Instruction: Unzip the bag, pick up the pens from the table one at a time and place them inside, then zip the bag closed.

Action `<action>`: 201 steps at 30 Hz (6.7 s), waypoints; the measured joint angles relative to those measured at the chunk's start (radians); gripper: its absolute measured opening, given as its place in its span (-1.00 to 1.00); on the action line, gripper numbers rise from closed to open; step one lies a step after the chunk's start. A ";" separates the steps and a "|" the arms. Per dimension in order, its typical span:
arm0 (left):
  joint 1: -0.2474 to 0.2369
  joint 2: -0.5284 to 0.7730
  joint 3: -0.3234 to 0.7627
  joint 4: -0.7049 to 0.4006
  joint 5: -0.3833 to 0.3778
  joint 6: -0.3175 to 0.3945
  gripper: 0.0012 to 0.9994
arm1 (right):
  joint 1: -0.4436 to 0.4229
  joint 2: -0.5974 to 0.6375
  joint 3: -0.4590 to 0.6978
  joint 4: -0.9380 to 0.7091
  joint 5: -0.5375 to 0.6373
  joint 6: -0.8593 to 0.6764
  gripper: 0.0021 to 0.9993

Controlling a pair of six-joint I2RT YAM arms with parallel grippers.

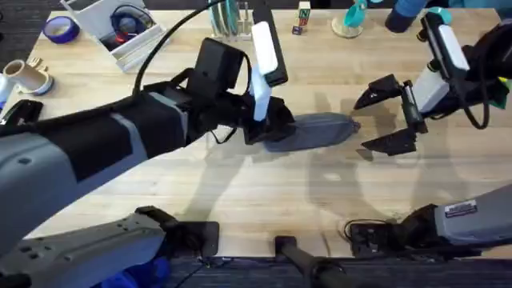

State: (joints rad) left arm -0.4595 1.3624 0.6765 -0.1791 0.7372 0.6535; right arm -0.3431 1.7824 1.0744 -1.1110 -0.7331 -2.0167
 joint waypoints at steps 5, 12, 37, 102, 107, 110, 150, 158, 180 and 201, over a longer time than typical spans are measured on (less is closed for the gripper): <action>0.000 0.000 0.000 0.000 0.000 0.000 -0.92 | 0.000 0.000 0.000 0.000 0.001 0.000 0.99; 0.000 0.000 0.000 0.000 0.000 0.000 -0.92 | 0.008 0.038 0.000 0.000 0.001 0.000 0.99; 0.000 0.000 0.000 0.000 0.000 0.000 -0.92 | 0.063 0.070 0.000 0.007 0.019 0.000 0.99; 0.000 0.000 0.000 0.000 0.000 0.000 -0.92 | 0.063 0.070 0.000 0.027 0.065 0.029 -0.94; 0.000 0.000 0.000 0.000 0.000 0.000 -0.92 | 0.065 0.070 0.000 0.053 0.102 0.098 -0.94; 0.000 0.000 0.000 0.000 0.000 0.000 -0.92 | 0.067 0.070 0.000 0.081 0.119 0.144 -0.94; 0.000 0.000 0.002 -0.013 0.000 0.000 -0.91 | 0.063 0.136 0.032 -0.019 0.119 0.538 0.98; 0.004 0.000 0.006 -0.132 0.006 -0.002 0.89 | 0.063 0.136 0.031 -0.018 0.123 0.524 0.99; 0.027 0.000 0.017 -0.151 -0.043 -0.147 0.99 | 0.111 0.160 0.146 0.003 0.049 1.233 0.99; 0.049 -0.031 0.458 -0.798 -0.195 -0.250 0.99 | 0.181 -0.109 0.145 -0.073 0.340 1.561 0.99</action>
State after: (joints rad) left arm -0.4100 1.3315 1.1346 -0.9770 0.5423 0.4033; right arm -0.1621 1.6738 1.2190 -1.1837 -0.3931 -0.4559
